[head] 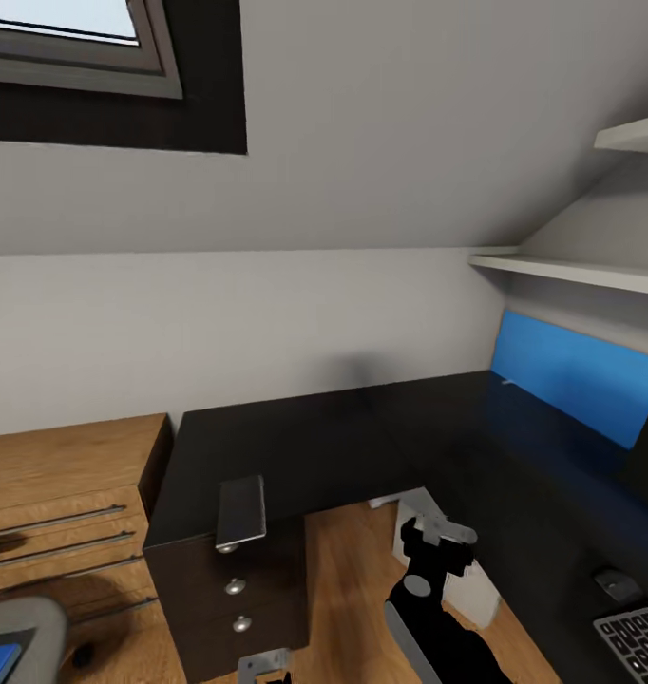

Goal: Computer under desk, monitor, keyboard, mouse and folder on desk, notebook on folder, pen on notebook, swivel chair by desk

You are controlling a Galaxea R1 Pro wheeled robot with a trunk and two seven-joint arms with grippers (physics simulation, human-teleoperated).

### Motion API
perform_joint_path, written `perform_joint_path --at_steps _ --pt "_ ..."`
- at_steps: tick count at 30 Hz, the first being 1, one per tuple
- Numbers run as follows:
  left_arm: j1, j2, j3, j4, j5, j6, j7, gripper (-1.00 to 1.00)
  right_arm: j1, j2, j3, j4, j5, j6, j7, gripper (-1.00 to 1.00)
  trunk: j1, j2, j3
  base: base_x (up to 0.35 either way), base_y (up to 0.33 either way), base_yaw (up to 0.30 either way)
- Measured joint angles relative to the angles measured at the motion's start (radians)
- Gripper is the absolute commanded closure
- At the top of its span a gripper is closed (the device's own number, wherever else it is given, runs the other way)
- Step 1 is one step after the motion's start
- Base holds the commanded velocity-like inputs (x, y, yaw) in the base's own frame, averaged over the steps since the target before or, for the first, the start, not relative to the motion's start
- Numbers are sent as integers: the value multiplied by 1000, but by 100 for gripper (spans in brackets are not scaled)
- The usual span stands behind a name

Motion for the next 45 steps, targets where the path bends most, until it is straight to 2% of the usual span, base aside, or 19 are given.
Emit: perform_joint_path --at_steps 5,10,15,21,27,29,30,32,36,38,42,45 --pt "0 0 0 0 -1 0 1 -100 -1 26 9 74 4 -27 4 -100 0 0 -4 0 0 229" --pt "0 1 3 0 -1 1 2 -100 -3 46 6 211 4 -163 95 -100 0 0 -10 0 0 202" --pt "0 3 8 0 2 2 -1 -100 -3 70 5 365 2 -303 130 -100 0 0 -15 0 0 197" --pt "0 7 15 -1 3 2 -3 -100 -3 77 2 470 -2 -351 138 -100 0 0 -22 0 0 195" --pt "0 23 103 0 5 14 -7 -100 -3 75 -4 533 -34 -359 140 -100 0 0 -29 0 0 195" --pt "0 38 116 1 5 14 -8 -100 -3 75 -4 570 -56 -375 155 -100 0 0 -31 0 0 194" --pt "0 53 119 9 6 14 -9 -100 -3 74 -4 595 -69 -397 183 -100 0 0 -33 0 0 194" --pt "0 66 120 22 6 14 -10 -100 -3 74 -3 617 -78 -419 217 -100 0 0 -35 0 0 194" --pt "0 79 121 118 6 8 -9 -100 -3 72 -4 683 -89 -454 340 -100 -8 14 -33 0 0 194" --pt "-1 80 121 200 6 5 -9 -100 -3 70 -6 720 -91 -463 412 -100 -15 28 -30 0 0 194" --pt "-1 81 123 308 15 -11 -11 -100 -3 60 -6 751 -90 -469 480 -100 -31 56 -22 0 0 194" --pt "-1 81 124 377 51 -43 -45 -100 -3 48 -6 759 -93 -470 500 -100 -42 77 -16 0 0 187"
